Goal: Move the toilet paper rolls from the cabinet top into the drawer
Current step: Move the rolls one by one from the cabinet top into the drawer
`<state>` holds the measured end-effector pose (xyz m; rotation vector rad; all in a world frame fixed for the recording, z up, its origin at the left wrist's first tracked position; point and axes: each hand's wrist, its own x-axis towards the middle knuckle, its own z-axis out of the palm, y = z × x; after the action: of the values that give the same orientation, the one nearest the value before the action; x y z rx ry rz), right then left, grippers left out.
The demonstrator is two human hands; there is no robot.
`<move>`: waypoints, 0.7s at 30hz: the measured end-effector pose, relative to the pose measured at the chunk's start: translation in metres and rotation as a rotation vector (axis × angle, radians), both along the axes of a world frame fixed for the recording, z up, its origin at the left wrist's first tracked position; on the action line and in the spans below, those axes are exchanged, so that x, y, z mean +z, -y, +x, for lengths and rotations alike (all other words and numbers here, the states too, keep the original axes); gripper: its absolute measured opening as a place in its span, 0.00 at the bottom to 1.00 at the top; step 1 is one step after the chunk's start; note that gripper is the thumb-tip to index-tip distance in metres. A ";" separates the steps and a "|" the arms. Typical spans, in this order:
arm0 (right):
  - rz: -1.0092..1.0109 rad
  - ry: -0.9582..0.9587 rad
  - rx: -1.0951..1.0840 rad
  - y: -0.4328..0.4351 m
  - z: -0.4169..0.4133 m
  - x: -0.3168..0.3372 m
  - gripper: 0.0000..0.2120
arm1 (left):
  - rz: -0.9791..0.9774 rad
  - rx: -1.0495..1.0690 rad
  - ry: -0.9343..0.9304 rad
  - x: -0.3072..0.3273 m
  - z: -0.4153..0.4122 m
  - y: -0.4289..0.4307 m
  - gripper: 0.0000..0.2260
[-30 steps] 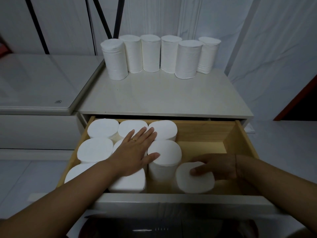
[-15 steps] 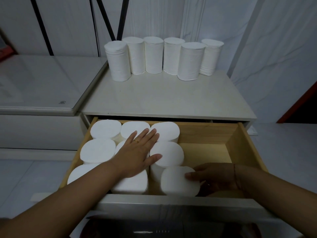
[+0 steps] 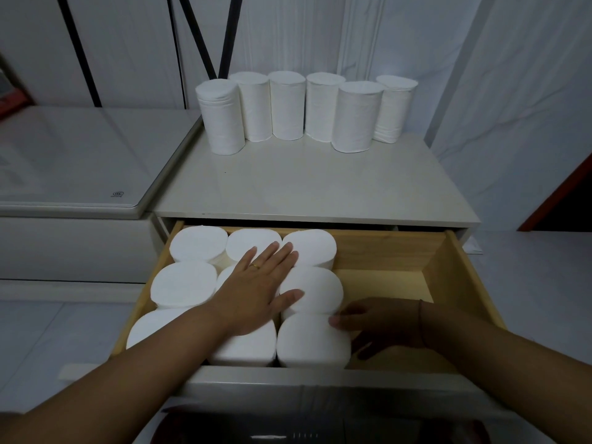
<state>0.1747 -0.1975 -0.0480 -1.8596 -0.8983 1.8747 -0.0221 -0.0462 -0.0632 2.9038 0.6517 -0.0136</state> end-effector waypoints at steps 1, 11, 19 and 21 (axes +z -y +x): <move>0.055 0.100 -0.016 -0.001 0.003 0.004 0.17 | 0.002 0.000 0.001 0.000 0.000 0.000 0.34; 0.782 0.677 -0.438 -0.041 0.036 0.061 0.15 | -0.025 0.033 0.098 0.009 0.008 -0.006 0.35; 0.885 0.791 -0.671 -0.120 0.087 0.070 0.38 | -0.021 0.074 0.200 0.029 0.021 -0.020 0.36; 0.885 0.810 -0.720 -0.140 0.100 0.074 0.42 | -0.017 0.078 0.188 0.030 0.021 -0.025 0.35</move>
<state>0.2751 -0.0575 0.0255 -1.8904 -0.8698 0.1799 -0.0014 -0.0207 -0.0336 2.8157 0.7257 0.2589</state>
